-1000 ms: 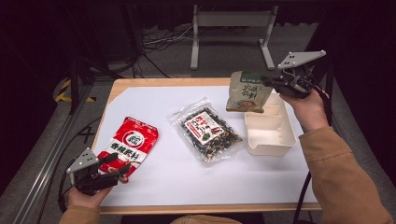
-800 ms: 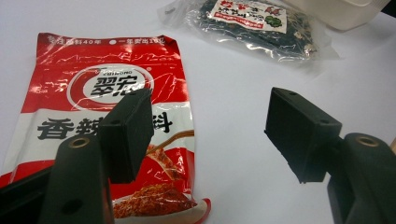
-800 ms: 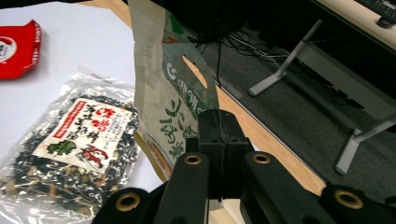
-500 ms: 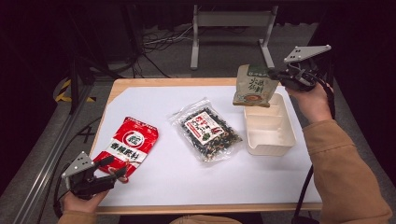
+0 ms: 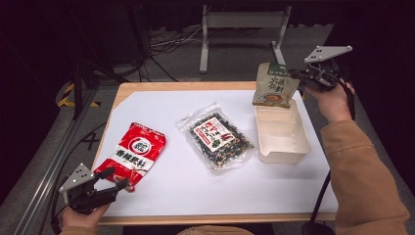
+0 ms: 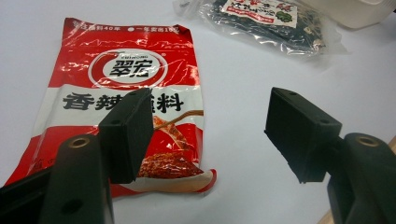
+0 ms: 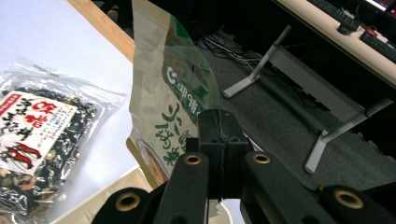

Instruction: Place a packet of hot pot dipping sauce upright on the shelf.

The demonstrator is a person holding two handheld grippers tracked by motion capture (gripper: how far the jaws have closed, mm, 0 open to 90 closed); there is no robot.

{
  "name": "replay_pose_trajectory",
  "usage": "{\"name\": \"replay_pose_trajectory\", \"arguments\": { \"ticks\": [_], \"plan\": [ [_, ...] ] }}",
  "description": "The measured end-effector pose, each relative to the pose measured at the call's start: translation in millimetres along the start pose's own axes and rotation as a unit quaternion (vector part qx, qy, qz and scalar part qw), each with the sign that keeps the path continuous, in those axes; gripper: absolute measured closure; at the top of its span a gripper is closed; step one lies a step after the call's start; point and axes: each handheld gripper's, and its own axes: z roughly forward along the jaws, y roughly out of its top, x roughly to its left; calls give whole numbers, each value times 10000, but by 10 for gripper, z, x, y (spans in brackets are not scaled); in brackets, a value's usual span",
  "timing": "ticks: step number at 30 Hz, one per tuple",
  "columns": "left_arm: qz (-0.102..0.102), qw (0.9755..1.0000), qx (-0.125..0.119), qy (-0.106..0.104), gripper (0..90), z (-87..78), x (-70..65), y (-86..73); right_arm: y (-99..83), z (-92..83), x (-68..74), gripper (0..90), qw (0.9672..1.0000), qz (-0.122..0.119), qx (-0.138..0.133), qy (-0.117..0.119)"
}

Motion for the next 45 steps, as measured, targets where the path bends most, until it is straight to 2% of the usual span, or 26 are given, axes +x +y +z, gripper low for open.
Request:
{"name": "replay_pose_trajectory", "arguments": {
  "ticks": [17,18,21,28,39,45],
  "plan": [
    [-11,10000,15,6,325,21,6,-3,-189,175,-150,899,9997,81,199,-148],
    [-10,10000,18,7,325,20,4,-4,-222,205,-168,899,9996,170,214,-120],
    [-17,10000,22,6,325,22,3,-5,-257,247,-179,899,9994,187,264,-115],
    [-14,10000,21,-1,325,24,4,-5,-284,269,-170,899,9996,167,177,-110],
    [-18,10000,34,-3,325,34,2,-6,-272,316,-102,897,9999,-3,109,79],
    [-14,10000,44,-7,325,36,9,-6,-325,405,-45,897,9994,-68,290,150]
  ]
}}
